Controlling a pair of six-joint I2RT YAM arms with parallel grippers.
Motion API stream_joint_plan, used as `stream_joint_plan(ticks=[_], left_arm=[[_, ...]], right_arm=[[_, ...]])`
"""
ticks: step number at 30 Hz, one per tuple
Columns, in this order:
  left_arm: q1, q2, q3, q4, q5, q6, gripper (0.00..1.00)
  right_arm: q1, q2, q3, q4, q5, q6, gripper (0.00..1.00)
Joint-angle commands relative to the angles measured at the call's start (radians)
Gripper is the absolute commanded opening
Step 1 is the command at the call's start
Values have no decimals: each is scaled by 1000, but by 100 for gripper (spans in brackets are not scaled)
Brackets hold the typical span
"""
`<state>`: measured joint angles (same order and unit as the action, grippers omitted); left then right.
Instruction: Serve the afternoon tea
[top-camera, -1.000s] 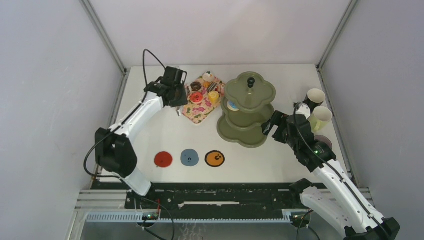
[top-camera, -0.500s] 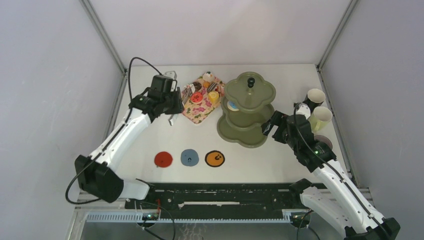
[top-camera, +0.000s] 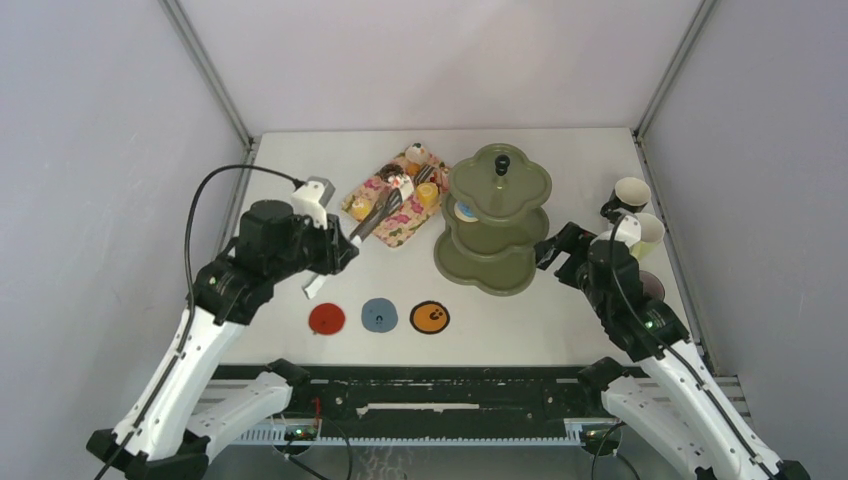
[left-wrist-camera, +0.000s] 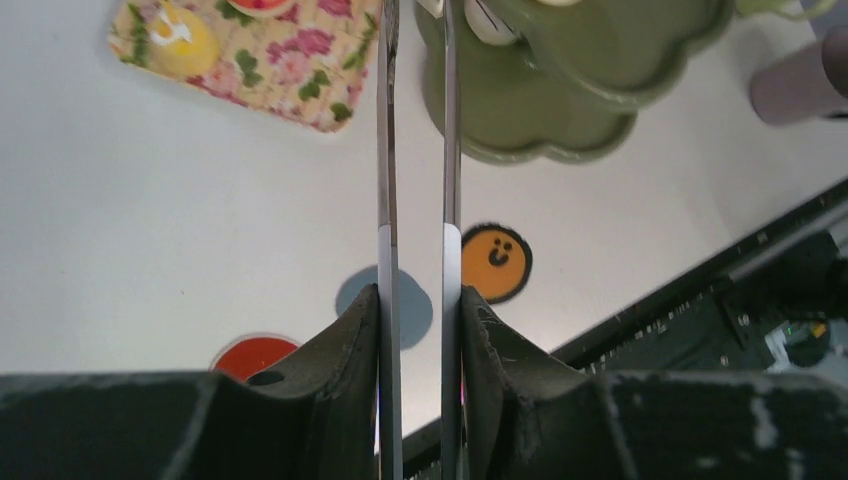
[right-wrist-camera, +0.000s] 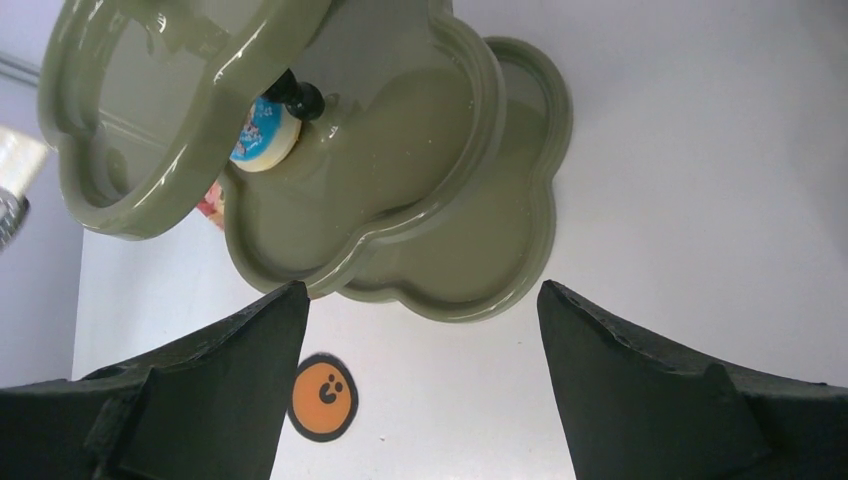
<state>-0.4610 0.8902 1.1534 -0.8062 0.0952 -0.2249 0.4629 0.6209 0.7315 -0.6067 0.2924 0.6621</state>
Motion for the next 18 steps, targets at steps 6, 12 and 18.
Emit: stream_joint_plan(ticks=[6,12,18], left_arm=[[-127,-112,-57,-66,148,53,0],[-245,-91,-67,-48,209,62,0],[-280,-72,-98,59,187,45,0]], right_arm=[[27,-62,3,15,133,14,92],[26,-64,3,7,140,24,92],[26,-88,6,-20,155,17,92]])
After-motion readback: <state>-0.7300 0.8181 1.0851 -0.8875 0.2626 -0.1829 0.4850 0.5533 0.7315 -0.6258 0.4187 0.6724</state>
